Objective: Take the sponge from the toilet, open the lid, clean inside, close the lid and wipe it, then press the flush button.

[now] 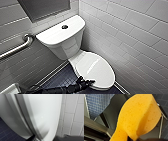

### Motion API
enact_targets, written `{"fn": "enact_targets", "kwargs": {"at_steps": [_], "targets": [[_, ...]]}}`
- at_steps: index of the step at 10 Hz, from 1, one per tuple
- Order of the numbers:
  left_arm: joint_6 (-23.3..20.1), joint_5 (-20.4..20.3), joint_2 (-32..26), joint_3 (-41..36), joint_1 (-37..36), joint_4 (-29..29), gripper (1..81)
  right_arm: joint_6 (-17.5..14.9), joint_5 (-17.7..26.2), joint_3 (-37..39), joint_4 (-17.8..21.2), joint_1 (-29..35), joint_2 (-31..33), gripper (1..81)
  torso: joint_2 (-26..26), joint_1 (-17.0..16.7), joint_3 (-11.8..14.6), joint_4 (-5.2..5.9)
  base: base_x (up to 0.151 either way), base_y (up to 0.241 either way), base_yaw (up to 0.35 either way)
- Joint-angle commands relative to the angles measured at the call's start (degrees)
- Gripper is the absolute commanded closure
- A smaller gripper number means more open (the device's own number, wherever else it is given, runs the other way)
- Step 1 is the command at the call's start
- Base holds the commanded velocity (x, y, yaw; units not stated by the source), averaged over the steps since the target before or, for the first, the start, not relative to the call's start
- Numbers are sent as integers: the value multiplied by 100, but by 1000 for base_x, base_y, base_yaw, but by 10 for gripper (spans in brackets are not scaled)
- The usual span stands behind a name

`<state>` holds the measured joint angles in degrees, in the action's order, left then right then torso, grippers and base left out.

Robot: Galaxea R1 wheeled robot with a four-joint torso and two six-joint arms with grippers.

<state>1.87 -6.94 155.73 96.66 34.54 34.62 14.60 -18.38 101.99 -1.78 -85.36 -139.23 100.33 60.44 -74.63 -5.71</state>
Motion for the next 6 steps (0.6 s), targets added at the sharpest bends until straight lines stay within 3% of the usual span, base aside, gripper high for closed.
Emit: {"fn": "enact_targets", "kwargs": {"at_steps": [1,6], "targets": [[-55,-317,55,-147,-452,-70,10,16,415,-127,-112,-92,200,811,0,0,0,0,0,0,0],[-81,-730,292,134,-22,-377,10,25,423,-110,-103,5,165,811,0,0,0,0,0,0,0]]}}
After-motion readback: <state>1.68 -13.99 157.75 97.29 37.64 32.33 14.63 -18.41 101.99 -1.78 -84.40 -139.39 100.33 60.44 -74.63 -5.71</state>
